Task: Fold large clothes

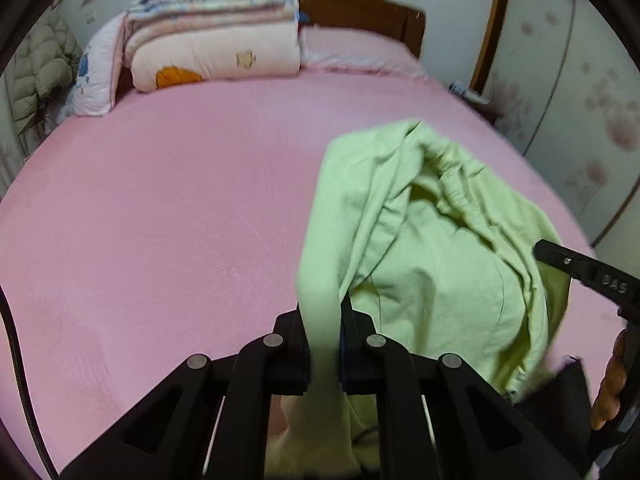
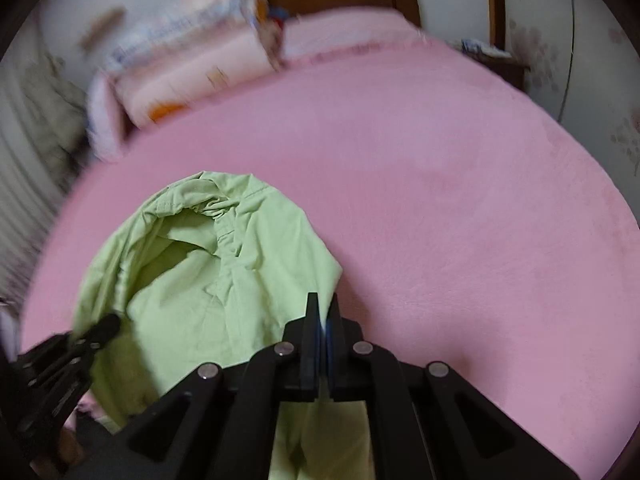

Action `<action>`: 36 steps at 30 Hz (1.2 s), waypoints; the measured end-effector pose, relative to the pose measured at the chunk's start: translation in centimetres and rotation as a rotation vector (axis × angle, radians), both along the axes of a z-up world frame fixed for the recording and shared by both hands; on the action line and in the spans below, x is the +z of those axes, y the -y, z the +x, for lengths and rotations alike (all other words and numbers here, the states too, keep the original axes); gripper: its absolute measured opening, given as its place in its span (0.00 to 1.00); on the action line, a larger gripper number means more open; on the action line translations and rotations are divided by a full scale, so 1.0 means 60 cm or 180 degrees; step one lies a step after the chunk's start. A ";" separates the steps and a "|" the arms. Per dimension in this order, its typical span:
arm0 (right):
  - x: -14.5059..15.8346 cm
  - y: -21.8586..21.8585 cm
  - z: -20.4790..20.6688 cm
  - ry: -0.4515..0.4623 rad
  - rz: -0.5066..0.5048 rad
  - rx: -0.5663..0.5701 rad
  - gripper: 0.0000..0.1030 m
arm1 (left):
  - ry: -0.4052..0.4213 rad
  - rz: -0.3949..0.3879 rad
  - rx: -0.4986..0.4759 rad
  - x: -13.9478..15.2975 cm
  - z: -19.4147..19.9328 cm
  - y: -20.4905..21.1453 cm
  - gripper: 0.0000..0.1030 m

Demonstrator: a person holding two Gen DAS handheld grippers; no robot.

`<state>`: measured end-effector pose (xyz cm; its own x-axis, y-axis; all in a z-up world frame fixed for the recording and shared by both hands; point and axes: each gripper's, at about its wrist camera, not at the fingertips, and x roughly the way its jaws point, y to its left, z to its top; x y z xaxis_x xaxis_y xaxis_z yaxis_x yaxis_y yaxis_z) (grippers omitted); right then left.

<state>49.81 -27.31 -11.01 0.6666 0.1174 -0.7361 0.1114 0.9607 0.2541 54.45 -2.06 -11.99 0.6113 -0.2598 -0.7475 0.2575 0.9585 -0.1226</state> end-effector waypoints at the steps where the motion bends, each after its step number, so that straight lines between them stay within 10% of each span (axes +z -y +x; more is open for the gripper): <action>1: 0.024 0.001 -0.038 0.0118 0.0057 0.0064 0.01 | 0.0050 -0.0052 -0.0025 0.018 -0.030 -0.013 0.08; 11: 0.070 -0.054 -0.309 0.0481 -0.0146 0.0363 0.02 | -0.0114 -0.0558 -0.0020 0.032 -0.279 -0.120 0.09; 19: -0.030 -0.058 -0.424 -0.0114 -0.0518 0.0192 0.14 | -0.0751 -0.0590 0.0290 -0.080 -0.406 -0.162 0.15; 24: -0.016 -0.041 -0.487 -0.0252 -0.0384 0.0206 0.14 | -0.0780 -0.0565 0.0325 -0.063 -0.469 -0.189 0.20; 29: 0.007 -0.041 -0.519 -0.0207 0.0020 0.0171 0.62 | -0.0796 -0.0741 0.0280 -0.038 -0.497 -0.188 0.29; 36: -0.031 -0.069 -0.478 -0.0370 0.0055 -0.0051 0.62 | -0.1026 -0.0923 0.0237 -0.067 -0.445 -0.112 0.29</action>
<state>21.13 -23.16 -12.86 0.5788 0.1208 -0.8065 0.1563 0.9542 0.2550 27.73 4.67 -16.03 0.3836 -0.4511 -0.8058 0.0934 0.8871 -0.4521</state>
